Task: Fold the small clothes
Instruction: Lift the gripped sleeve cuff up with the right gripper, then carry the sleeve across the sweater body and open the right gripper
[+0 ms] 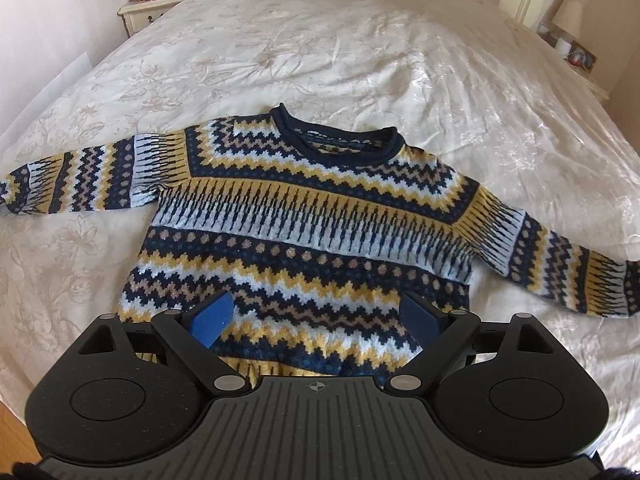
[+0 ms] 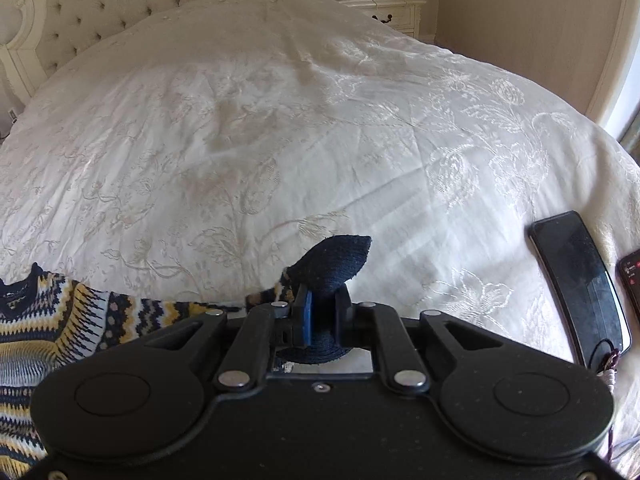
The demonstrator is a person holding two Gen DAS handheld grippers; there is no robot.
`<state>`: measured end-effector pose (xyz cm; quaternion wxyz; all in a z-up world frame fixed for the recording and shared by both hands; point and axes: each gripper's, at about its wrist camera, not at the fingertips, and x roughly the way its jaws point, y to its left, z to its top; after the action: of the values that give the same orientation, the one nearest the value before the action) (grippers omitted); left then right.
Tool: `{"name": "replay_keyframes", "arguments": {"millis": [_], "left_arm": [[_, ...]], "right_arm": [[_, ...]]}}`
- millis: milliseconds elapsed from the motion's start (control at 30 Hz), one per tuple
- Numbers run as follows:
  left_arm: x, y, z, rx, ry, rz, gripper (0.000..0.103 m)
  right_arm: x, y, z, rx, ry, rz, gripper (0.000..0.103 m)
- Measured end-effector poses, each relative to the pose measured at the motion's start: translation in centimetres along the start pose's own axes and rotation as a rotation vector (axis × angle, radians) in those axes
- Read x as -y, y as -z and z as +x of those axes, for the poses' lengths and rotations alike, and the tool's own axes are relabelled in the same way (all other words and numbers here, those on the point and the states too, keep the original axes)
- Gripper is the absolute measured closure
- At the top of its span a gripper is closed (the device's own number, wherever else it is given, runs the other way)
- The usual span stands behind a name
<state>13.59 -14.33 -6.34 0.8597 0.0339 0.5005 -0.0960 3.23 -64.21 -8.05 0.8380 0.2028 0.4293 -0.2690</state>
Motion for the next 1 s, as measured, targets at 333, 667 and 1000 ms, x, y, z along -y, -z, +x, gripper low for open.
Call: {"name": "replay_keyframes", "arguments": {"millis": [333, 667, 1000], "left_arm": [[-9.2, -1.2, 0.9, -0.016, 0.005, -0.001, 0.013], [-19.6, -3.0, 3.0, -0.032, 0.023, -0.061, 0.013], [-25.5, -3.8, 4.2, -0.029, 0.006, -0.029, 0.013]], "right_arm": [[-15.6, -1.2, -3.0, 0.092, -0.166, -0.048, 0.085], [-36.9, 2.2, -2.4, 0.071, -0.456, -0.171, 0.085], [-52.6, 10.9, 1.3, -0.085, -0.611, -0.359, 0.083]]}}
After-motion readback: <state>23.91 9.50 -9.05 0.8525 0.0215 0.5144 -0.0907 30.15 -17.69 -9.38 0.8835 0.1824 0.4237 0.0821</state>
